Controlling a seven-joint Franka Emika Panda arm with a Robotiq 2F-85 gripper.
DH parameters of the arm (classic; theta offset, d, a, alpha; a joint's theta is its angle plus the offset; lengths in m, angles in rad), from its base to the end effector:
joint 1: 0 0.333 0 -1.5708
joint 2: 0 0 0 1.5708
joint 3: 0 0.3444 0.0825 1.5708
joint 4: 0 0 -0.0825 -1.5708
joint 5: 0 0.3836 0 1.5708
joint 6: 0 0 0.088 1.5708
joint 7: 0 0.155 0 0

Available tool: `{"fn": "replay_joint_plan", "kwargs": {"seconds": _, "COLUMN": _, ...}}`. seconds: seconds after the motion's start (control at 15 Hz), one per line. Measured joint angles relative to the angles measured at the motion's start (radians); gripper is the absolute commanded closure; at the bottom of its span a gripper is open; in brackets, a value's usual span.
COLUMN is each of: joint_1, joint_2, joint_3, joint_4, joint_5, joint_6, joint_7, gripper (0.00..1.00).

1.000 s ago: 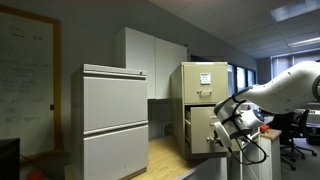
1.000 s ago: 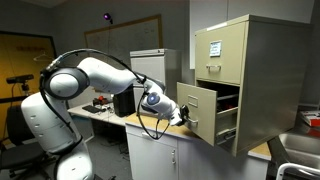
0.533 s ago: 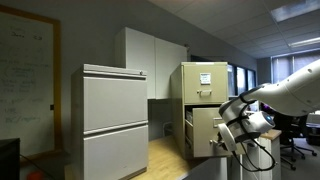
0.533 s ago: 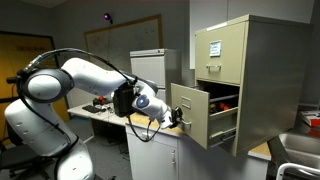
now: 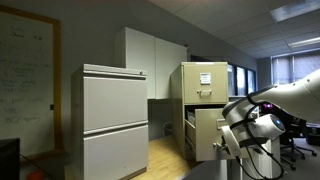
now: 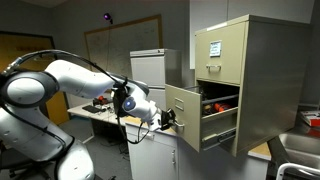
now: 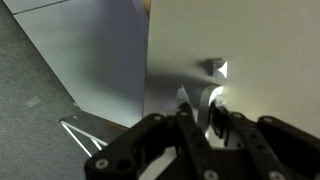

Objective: Open the bottom drawer of the file cabinet

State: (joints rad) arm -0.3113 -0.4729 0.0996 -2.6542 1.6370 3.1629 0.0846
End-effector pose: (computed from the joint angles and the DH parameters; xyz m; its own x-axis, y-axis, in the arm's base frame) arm 0.3714 -0.1728 0.4354 -0.3202 -0.9450 -0.0658 -0.5279 0.2357 -0.8159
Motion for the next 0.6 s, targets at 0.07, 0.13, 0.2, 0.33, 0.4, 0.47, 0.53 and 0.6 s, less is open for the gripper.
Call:
{"fn": "replay_joint_plan", "kwargs": {"seconds": 0.07, "joint_1": 0.006, "joint_2": -0.013, "joint_3": 0.008, "joint_4": -0.011, "joint_5": 0.015, "joint_6": 0.017, "joint_7": 0.000, "gripper": 0.66}}
{"fn": "replay_joint_plan", "kwargs": {"seconds": 0.13, "joint_1": 0.011, "joint_2": -0.024, "joint_3": 0.017, "joint_4": -0.021, "joint_5": 0.030, "joint_6": 0.034, "joint_7": 0.000, "gripper": 0.51}}
{"fn": "replay_joint_plan", "kwargs": {"seconds": 0.2, "joint_1": 0.018, "joint_2": -0.034, "joint_3": 0.026, "joint_4": -0.030, "joint_5": 0.047, "joint_6": 0.054, "joint_7": 0.001, "gripper": 0.45}}
{"fn": "replay_joint_plan", "kwargs": {"seconds": 0.33, "joint_1": 0.031, "joint_2": -0.048, "joint_3": 0.047, "joint_4": -0.052, "joint_5": 0.081, "joint_6": 0.095, "joint_7": 0.005, "gripper": 0.31}}
{"fn": "replay_joint_plan", "kwargs": {"seconds": 0.4, "joint_1": 0.037, "joint_2": -0.051, "joint_3": 0.057, "joint_4": -0.059, "joint_5": 0.099, "joint_6": 0.114, "joint_7": 0.007, "gripper": 0.22}}
{"fn": "replay_joint_plan", "kwargs": {"seconds": 0.47, "joint_1": 0.044, "joint_2": -0.052, "joint_3": 0.067, "joint_4": -0.066, "joint_5": 0.117, "joint_6": 0.134, "joint_7": 0.011, "gripper": 0.16}}
{"fn": "replay_joint_plan", "kwargs": {"seconds": 0.53, "joint_1": 0.050, "joint_2": -0.052, "joint_3": 0.078, "joint_4": -0.071, "joint_5": 0.135, "joint_6": 0.154, "joint_7": 0.017, "gripper": 0.06}}
{"fn": "replay_joint_plan", "kwargs": {"seconds": 0.6, "joint_1": 0.057, "joint_2": -0.051, "joint_3": 0.087, "joint_4": -0.076, "joint_5": 0.153, "joint_6": 0.173, "joint_7": 0.025, "gripper": 0.01}}
